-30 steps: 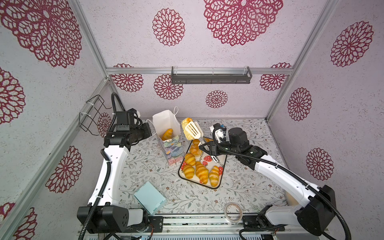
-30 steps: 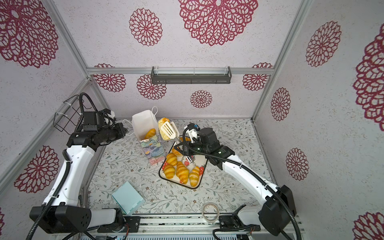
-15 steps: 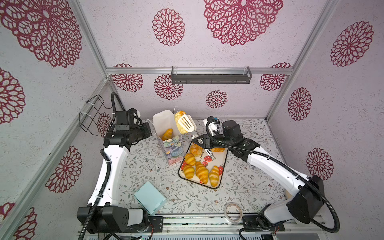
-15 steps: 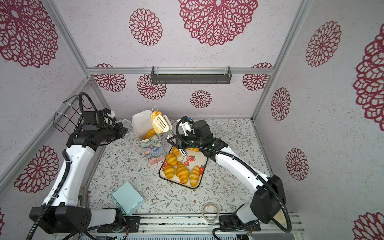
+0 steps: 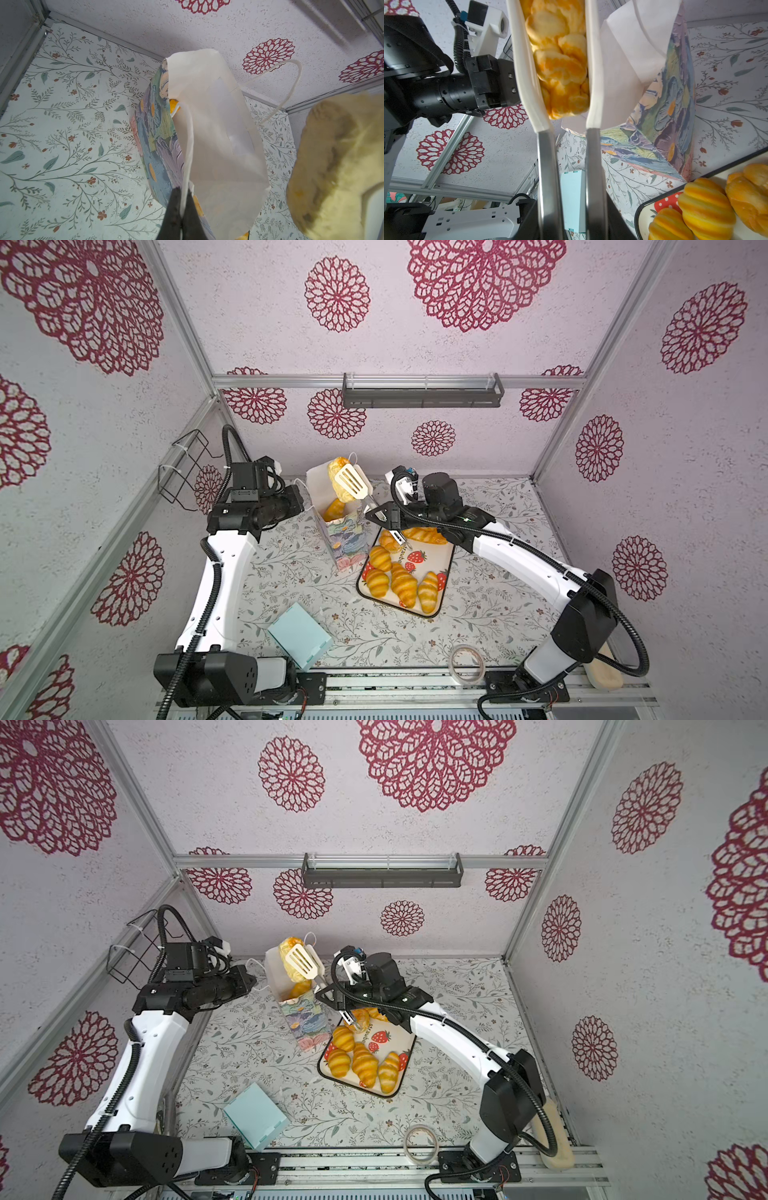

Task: Place the fake bread into the paper bag
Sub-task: 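Lower the pastry into the bag opening and open the tongs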

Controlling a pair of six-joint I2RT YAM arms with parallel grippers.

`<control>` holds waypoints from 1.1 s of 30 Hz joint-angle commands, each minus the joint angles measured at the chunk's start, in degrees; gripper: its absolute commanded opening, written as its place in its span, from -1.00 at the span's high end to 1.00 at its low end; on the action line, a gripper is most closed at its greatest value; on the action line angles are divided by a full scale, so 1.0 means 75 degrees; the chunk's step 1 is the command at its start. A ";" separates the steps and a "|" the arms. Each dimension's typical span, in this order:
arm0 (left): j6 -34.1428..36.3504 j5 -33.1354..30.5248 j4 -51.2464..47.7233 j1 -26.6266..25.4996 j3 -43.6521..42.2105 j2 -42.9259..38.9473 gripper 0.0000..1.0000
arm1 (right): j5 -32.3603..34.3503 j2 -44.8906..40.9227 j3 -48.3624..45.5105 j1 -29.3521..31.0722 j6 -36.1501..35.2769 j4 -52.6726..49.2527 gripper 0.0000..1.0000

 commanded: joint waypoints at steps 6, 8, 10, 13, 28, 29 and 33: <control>-0.0019 0.0157 -0.0042 0.0047 0.0155 -0.0097 1.00 | -0.0186 0.0466 0.0869 0.0201 0.0121 0.0454 0.28; -0.0004 0.0145 -0.0037 0.0047 0.0131 -0.0108 1.00 | -0.0186 0.0550 0.0882 0.0213 0.0147 0.0441 0.28; 0.0003 0.0130 -0.0037 0.0045 0.0109 -0.0132 1.00 | -0.0177 0.0602 0.0871 0.0222 0.0152 0.0407 0.27; 0.0012 0.0126 -0.0028 0.0047 0.0085 -0.0138 1.00 | -0.0164 0.0627 0.0848 0.0236 0.0129 0.0360 0.18; 0.0035 0.0069 -0.0036 0.0052 0.0097 -0.0108 1.00 | -0.0028 0.0513 0.0742 0.0245 -0.0028 0.0200 -0.09; 0.0033 0.0062 -0.0045 0.0055 0.0097 -0.0108 1.00 | -0.0013 0.0493 0.0742 0.0248 -0.0033 0.0184 -0.10; 0.0030 0.0062 -0.0036 0.0058 0.0107 -0.0108 1.00 | 0.0040 0.0430 0.0777 0.0242 -0.0104 0.0097 -0.09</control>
